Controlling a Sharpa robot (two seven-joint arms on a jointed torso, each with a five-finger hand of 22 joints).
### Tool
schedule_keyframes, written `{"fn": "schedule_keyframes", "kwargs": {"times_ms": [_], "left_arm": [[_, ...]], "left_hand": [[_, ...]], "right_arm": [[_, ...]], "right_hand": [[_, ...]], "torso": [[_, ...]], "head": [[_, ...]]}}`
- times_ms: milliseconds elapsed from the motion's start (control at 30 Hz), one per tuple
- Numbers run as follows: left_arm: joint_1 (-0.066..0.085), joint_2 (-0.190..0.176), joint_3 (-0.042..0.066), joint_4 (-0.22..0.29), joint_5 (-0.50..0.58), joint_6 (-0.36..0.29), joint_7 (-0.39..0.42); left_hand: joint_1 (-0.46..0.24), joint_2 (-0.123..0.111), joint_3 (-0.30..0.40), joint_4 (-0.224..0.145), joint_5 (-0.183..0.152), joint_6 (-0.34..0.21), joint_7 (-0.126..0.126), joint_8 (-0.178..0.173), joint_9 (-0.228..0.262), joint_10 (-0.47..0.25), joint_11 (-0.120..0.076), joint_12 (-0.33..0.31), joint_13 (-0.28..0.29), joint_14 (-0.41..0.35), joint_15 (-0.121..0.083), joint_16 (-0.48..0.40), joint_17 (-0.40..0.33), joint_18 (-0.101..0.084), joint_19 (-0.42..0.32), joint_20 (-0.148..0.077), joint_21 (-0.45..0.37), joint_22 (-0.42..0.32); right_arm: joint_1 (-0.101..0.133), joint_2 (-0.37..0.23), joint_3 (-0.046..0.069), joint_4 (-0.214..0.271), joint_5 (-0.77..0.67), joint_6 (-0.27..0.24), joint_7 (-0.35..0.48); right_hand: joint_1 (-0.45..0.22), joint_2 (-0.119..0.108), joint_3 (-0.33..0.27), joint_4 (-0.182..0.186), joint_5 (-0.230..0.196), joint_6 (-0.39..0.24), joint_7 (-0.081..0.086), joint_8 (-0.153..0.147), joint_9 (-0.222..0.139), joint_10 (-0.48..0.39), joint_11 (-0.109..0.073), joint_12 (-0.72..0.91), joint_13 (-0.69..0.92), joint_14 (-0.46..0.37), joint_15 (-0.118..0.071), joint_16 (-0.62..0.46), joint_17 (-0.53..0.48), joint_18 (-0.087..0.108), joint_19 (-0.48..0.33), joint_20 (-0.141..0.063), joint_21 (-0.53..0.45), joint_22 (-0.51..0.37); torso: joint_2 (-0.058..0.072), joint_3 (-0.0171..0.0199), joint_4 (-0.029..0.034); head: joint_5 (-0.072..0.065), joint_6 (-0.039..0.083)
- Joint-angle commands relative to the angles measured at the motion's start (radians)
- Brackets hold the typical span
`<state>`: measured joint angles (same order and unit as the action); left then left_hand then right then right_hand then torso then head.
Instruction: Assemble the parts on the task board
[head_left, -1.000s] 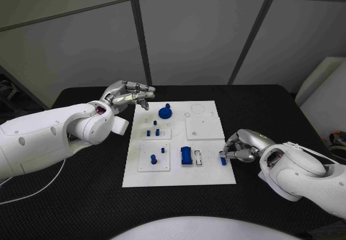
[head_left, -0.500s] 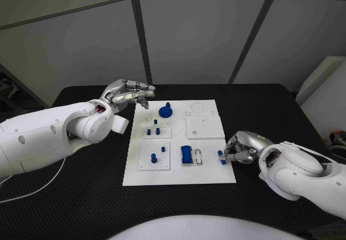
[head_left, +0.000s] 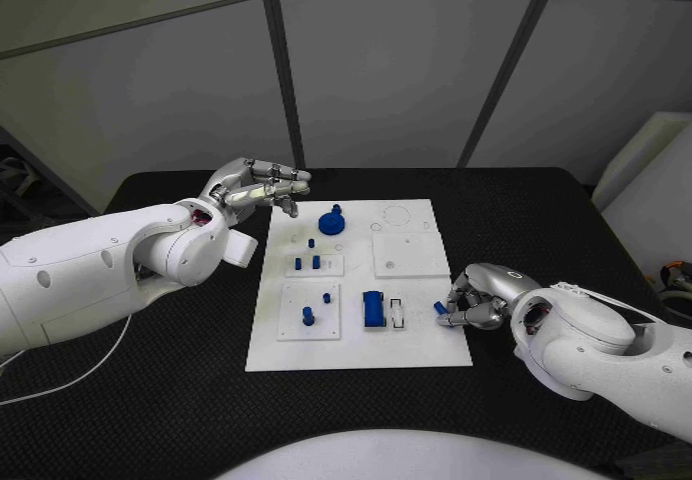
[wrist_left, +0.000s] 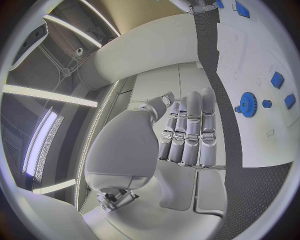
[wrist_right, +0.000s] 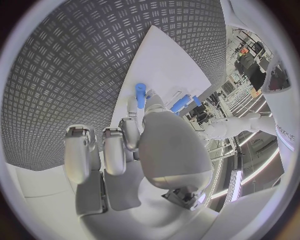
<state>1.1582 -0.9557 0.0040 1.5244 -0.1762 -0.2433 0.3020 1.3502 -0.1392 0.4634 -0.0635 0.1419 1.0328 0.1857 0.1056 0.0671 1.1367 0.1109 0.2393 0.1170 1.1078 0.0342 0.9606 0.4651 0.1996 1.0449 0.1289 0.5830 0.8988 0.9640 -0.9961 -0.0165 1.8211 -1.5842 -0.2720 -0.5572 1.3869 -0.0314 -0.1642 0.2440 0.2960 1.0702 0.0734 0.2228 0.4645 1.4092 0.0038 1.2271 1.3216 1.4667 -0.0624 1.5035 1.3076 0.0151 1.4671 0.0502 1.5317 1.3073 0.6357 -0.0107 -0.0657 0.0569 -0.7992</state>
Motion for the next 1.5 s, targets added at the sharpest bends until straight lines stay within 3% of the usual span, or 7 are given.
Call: {"fn": "schedule_keyframes", "kwargs": {"times_ms": [33,367,467,533,667,900,1500], "left_arm": [[0.001,0.000,0.001,0.002,0.002,0.012,0.003],[0.001,0.000,0.001,0.003,0.002,0.012,0.003],[0.001,-0.001,0.001,0.003,0.002,0.012,0.003],[0.001,-0.001,0.001,0.003,0.002,0.012,0.003],[0.001,-0.001,0.001,0.004,0.002,0.012,0.003],[0.001,-0.001,0.001,0.004,0.002,0.011,0.002],[0.001,-0.002,0.001,0.006,0.002,0.009,0.003]], "left_hand": [[0.001,0.007,-0.005,0.002,0.002,-0.007,0.003,-0.002,0.000,-0.008,0.000,0.004,0.001,-0.007,-0.002,-0.006,-0.001,-0.017,-0.006,0.002,-0.004,-0.002],[0.000,0.008,-0.007,0.003,0.002,-0.008,0.003,-0.002,0.000,-0.010,0.000,0.006,0.002,-0.007,-0.001,-0.006,-0.002,-0.017,-0.006,0.002,-0.006,-0.002],[0.000,0.008,-0.007,0.003,0.002,-0.008,0.003,-0.002,0.000,-0.010,0.000,0.006,0.002,-0.007,-0.001,-0.006,-0.002,-0.017,-0.006,0.002,-0.006,-0.002],[0.000,0.008,-0.007,0.003,0.002,-0.008,0.003,-0.002,0.000,-0.010,0.000,0.006,0.002,-0.007,-0.001,-0.006,-0.002,-0.017,-0.006,0.002,-0.006,-0.002],[0.000,0.008,-0.007,0.003,0.002,-0.008,0.003,-0.002,0.000,-0.010,0.000,0.006,0.002,-0.007,-0.001,-0.006,-0.002,-0.017,-0.006,0.002,-0.006,-0.002],[0.001,0.009,-0.006,0.002,0.002,-0.008,0.003,-0.002,0.000,-0.011,0.000,0.006,0.002,-0.008,-0.001,-0.006,-0.003,-0.017,-0.006,0.002,-0.006,-0.003],[0.002,0.009,-0.006,0.001,0.002,-0.008,0.003,-0.002,0.000,-0.011,0.000,0.006,0.002,-0.008,-0.002,-0.006,-0.003,-0.017,-0.006,0.002,-0.006,-0.003]], "right_arm": [[-0.010,0.004,-0.006,-0.002,-0.038,0.058,-0.023],[-0.014,0.028,-0.006,-0.008,-0.097,0.081,-0.048],[-0.015,0.032,-0.006,-0.008,-0.107,0.077,-0.055],[-0.015,0.033,-0.006,-0.006,-0.101,0.069,-0.059],[-0.015,0.029,-0.006,0.004,-0.038,0.037,-0.066],[-0.015,0.016,-0.006,0.028,0.114,-0.024,-0.070],[-0.012,0.032,-0.004,0.073,0.282,-0.197,-0.018]], "right_hand": [[0.022,0.002,0.006,-0.005,0.016,0.008,0.001,-0.007,-0.005,-0.002,-0.004,-0.006,0.003,0.077,0.000,-0.004,0.132,-0.001,0.063,0.004,-0.004,0.226],[0.091,-0.002,0.036,-0.042,0.066,0.010,-0.001,-0.012,-0.009,-0.008,-0.007,-0.012,0.001,0.077,-0.003,-0.003,0.135,-0.001,0.063,0.001,-0.004,0.226],[0.129,0.009,0.068,-0.059,0.055,0.015,-0.001,-0.015,-0.013,-0.010,-0.009,-0.015,0.000,0.078,-0.004,-0.003,0.136,-0.001,0.063,-0.001,-0.004,0.226],[0.140,0.014,0.092,-0.060,0.108,0.018,0.000,-0.017,-0.016,-0.011,-0.011,-0.016,0.001,0.078,-0.005,-0.002,0.137,-0.001,0.064,-0.003,-0.003,0.227],[0.155,0.023,0.139,-0.063,0.145,0.025,-0.005,-0.017,-0.017,-0.009,-0.013,-0.016,0.001,0.078,-0.007,-0.002,0.138,-0.002,0.066,-0.004,-0.001,0.229],[0.123,0.000,0.220,-0.044,0.227,0.023,-0.007,-0.014,-0.011,-0.001,-0.015,-0.013,0.004,0.079,-0.009,-0.001,0.140,-0.003,0.069,-0.006,0.001,0.231],[0.052,-0.047,0.306,-0.018,0.218,0.026,-0.011,-0.005,0.001,0.012,-0.016,0.002,0.015,0.081,-0.010,0.003,0.149,-0.004,0.073,-0.007,0.006,0.236]], "torso": [[0.000,0.0001,0.0004],[0.000,-0.0002,0.0007],[0.000,0.0000,0.0008],[0.000,0.0005,0.0003],[-0.001,0.0002,0.0001],[-0.001,-0.0003,-0.0005],[0.001,-0.0003,-0.0003]], "head": [[-0.001,0.000],[0.002,0.000],[0.002,0.000],[0.004,0.000],[0.007,0.001],[0.009,0.003],[0.011,0.004]]}}
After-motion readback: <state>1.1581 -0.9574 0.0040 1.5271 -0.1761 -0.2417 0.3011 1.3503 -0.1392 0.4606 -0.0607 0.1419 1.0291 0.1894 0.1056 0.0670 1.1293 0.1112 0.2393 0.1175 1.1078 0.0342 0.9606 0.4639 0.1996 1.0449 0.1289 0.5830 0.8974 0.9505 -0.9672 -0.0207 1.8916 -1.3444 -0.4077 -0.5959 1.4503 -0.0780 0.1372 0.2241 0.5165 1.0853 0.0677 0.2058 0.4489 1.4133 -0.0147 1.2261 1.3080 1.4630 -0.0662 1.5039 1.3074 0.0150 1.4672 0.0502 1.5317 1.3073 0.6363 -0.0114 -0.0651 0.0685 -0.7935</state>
